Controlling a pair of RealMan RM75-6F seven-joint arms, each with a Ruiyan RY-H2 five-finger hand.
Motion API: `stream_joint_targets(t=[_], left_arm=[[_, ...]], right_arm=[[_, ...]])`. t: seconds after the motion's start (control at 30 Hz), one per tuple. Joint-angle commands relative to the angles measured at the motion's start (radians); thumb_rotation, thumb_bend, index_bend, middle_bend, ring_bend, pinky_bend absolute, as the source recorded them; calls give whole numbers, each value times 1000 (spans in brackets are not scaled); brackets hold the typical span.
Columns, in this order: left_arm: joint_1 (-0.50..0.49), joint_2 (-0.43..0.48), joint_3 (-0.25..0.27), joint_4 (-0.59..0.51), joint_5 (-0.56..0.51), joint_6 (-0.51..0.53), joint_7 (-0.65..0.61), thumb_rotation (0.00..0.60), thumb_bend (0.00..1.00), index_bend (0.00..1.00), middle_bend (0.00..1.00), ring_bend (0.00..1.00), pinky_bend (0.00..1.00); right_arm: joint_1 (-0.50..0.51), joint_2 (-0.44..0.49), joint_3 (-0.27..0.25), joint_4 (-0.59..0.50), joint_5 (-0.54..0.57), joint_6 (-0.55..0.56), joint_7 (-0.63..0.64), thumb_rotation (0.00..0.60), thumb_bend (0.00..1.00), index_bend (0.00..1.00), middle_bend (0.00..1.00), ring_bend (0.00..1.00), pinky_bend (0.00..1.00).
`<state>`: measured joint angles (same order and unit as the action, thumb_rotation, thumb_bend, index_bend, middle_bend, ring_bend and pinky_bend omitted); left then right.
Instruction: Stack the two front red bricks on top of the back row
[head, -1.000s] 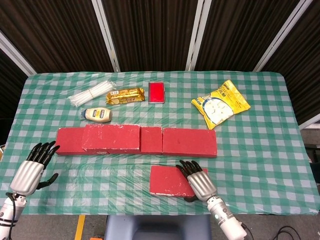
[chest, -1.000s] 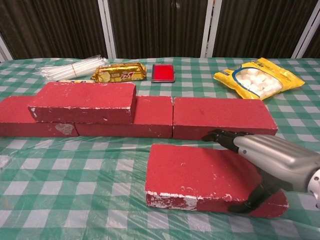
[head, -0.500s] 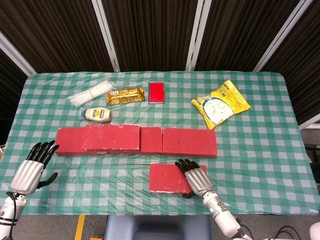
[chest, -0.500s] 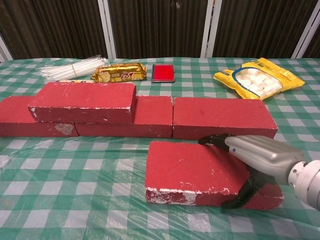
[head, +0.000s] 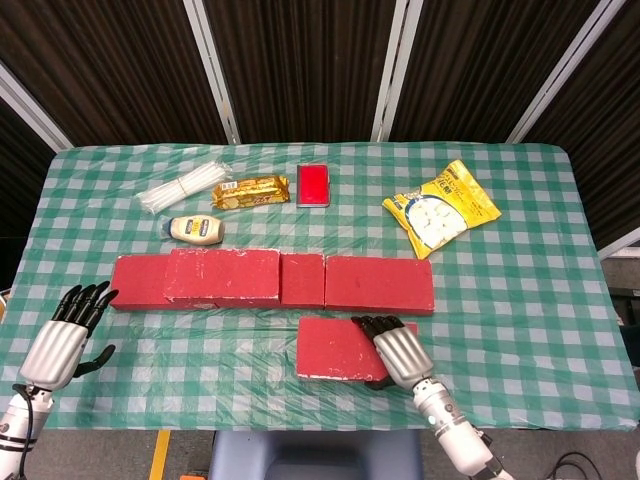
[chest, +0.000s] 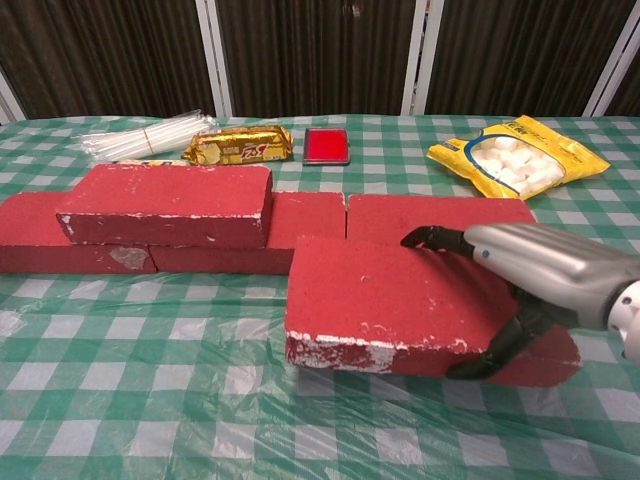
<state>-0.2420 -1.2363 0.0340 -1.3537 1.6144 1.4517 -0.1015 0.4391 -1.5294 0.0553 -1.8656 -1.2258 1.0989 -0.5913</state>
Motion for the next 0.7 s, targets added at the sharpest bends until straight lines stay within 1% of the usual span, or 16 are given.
stream_joint_targets(t=[0.03,0.1,0.13,0.23,0.33,0.43,0.57,0.67,0.7], left_arm=[[2,-2,-1,-3,1,-1,10,600,309,0,0,0,0],[2,-4,-2,-4,0,-3,19,600,310,0,0,0,0],[3,-5,-2,-5,0,-4,25,600,313,0,0,0,0],[4,-8,-5,-7,-2,-7,39,600,322,0,0,0,0],[5,-16,-9,-9,-8,-11,62,600,322,0,0,0,0],[5,-20,-13,-9,-16,-19,77,600,323,0,0,0,0],[4,-26,-21,-6,-31,-29,92,600,324,0,0,0,0],[3,-29,-27,-1,-41,-38,97,600,326,0,0,0,0],[2,-30,-27,-1,-42,-38,97,600,326,0,0,0,0]], right_arm=[[12,84,18,-65,-67,12,66,600,120,583,455,417,489],[37,122,53,-80,-58,-17,104,600,120,585,461,423,489],[58,147,81,-85,-37,-43,125,600,119,584,463,424,489],[115,194,142,-82,9,-109,159,600,120,578,462,424,489],[199,226,233,-30,88,-198,221,600,120,567,462,424,482],[264,223,284,46,132,-242,244,600,120,563,462,424,478],[339,201,311,151,187,-289,249,600,120,564,463,424,462],[390,176,311,237,235,-320,237,600,120,563,463,424,448],[394,174,309,245,239,-322,236,600,120,562,462,424,447]])
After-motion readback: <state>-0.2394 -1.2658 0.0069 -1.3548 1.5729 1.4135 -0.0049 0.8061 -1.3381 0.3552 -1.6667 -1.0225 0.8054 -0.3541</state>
